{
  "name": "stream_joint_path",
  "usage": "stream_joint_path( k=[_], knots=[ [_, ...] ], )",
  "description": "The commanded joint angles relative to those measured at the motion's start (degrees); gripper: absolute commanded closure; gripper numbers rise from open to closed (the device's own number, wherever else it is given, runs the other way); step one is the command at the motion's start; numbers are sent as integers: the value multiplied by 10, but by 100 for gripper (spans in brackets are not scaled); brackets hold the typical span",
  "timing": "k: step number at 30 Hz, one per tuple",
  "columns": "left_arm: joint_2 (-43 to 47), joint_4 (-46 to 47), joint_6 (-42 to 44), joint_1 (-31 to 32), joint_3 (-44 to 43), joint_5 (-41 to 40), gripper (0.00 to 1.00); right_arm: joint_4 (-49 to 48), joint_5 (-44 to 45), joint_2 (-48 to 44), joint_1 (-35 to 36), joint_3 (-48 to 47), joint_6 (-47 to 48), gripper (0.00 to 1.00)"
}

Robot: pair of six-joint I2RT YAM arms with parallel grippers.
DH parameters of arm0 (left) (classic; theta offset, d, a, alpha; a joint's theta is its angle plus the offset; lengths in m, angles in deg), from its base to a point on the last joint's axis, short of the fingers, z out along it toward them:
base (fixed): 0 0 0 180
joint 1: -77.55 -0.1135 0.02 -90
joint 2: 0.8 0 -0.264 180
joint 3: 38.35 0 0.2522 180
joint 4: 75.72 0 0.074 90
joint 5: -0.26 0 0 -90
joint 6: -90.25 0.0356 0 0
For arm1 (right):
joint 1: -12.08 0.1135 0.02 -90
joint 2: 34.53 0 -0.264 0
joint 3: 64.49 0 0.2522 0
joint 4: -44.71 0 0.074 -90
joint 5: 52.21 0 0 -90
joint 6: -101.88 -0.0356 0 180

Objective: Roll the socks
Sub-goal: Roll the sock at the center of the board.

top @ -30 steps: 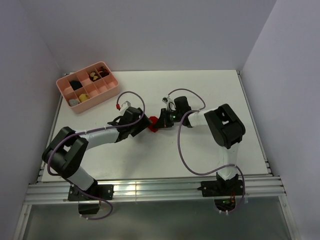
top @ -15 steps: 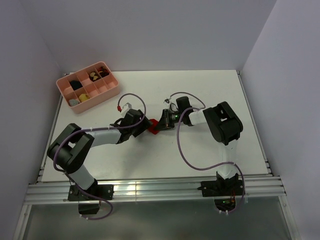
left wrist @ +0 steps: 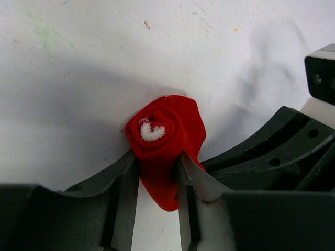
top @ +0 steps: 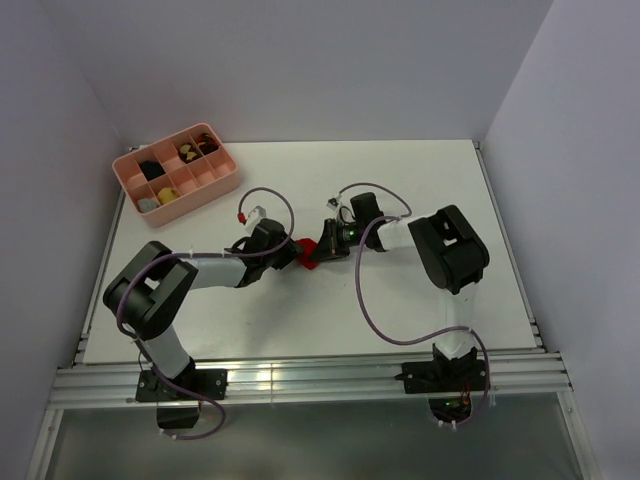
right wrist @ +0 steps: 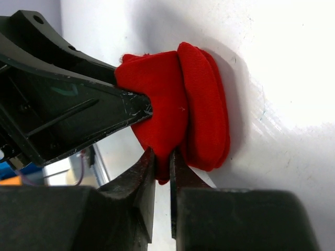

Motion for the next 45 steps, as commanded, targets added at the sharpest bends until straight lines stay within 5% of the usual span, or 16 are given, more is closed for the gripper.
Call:
stream_joint_path(
  k=[1,5,8,15,30,45],
  knots=[
    [-18,-39,15,-1,-2,3,77,74,76,-35,15,17,50,84],
    [-16,-60,33,-1,-13,8,92,110,127,-72,31,10,72,62],
    [-9,-82,45,-1,-17,3,94,127,175,-119,45,14,93,51],
    [-7,-154,84,-1,-59,13,97,138,352,-196,95,31,166,40],
    [-7,-189,97,-1,-90,52,96,-126,543,-244,219,175,276,36],
    [-12,-189,93,-2,-97,71,96,-153,577,-211,261,161,310,36]
  ],
)
